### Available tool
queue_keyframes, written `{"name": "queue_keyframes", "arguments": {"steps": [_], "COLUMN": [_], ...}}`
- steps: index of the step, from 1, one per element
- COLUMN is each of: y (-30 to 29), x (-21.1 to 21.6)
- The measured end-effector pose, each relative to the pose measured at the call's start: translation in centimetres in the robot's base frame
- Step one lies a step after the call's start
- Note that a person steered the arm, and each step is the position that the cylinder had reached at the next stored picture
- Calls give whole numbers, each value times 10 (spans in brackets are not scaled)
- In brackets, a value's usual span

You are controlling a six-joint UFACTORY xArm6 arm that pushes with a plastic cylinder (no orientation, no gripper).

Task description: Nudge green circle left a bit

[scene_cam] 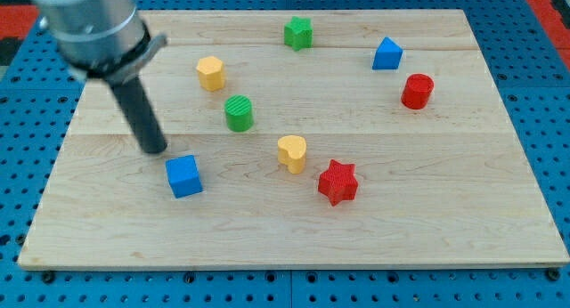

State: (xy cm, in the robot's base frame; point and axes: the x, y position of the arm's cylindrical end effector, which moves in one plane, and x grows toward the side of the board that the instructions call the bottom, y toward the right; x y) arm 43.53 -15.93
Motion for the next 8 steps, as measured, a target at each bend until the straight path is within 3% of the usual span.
{"name": "queue_keyframes", "arguments": {"steps": [1, 2, 3, 5, 7, 8], "y": [8, 31, -10, 55, 105, 184], "x": [-93, -128, -110, -69, -79, -43]}}
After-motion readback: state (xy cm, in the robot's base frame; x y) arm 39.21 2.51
